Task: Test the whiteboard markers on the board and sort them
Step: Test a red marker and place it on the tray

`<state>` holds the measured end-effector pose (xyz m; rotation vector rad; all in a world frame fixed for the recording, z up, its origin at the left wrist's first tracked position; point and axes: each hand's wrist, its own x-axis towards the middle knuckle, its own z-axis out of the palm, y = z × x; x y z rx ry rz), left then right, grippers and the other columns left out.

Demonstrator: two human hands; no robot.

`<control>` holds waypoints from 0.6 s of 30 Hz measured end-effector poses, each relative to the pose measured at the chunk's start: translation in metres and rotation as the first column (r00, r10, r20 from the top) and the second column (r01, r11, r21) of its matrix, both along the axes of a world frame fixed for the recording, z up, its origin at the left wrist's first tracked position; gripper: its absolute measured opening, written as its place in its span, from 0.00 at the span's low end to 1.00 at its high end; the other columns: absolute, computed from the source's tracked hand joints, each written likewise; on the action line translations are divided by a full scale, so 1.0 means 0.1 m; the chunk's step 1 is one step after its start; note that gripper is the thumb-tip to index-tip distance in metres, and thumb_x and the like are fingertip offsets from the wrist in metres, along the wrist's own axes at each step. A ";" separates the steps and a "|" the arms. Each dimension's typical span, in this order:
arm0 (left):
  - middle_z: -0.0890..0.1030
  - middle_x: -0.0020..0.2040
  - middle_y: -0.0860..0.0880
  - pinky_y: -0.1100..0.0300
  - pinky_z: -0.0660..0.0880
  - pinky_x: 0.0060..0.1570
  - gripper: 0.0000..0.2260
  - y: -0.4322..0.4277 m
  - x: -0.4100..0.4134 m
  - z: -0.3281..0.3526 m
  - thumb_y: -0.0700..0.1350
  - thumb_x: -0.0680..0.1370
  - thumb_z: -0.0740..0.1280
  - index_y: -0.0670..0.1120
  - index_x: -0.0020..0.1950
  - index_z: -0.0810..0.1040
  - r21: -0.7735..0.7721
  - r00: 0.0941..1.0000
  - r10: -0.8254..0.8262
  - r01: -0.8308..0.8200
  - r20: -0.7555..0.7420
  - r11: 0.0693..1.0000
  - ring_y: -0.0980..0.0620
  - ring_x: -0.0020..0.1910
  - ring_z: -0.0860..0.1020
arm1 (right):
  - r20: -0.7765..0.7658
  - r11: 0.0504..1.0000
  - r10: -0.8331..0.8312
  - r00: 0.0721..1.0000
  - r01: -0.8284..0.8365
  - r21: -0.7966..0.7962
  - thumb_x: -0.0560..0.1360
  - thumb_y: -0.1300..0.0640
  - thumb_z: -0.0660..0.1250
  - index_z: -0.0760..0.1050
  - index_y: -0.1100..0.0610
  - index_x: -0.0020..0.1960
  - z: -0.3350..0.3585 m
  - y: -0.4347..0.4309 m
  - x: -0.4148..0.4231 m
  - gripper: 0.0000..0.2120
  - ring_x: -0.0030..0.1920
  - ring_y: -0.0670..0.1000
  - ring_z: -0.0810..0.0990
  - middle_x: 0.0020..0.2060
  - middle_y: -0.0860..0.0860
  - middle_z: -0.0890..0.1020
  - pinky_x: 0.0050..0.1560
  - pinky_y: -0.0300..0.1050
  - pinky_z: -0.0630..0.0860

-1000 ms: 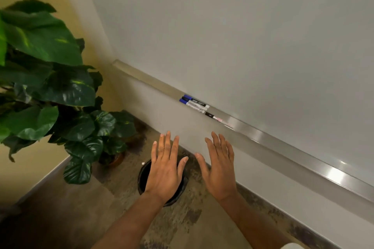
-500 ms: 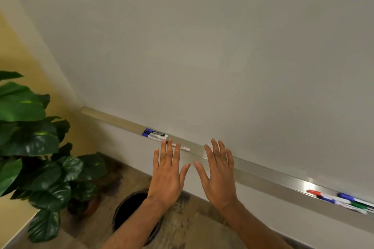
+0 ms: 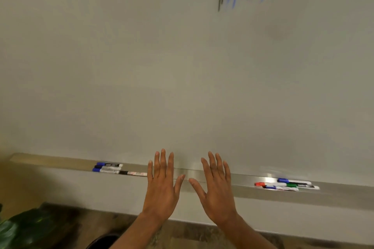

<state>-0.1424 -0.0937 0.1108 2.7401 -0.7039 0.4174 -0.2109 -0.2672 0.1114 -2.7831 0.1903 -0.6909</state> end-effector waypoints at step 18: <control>0.44 0.84 0.45 0.43 0.45 0.78 0.32 -1.13 0.08 -0.23 0.64 0.84 0.44 0.47 0.84 0.49 -0.037 0.948 -0.311 0.309 -0.067 0.950 0.45 0.83 0.43 | -0.143 0.881 -0.474 0.869 0.467 -0.082 0.81 0.35 0.49 0.57 0.51 0.78 -0.23 -1.23 -0.64 0.31 0.79 0.52 0.43 0.80 0.51 0.52 0.77 0.57 0.46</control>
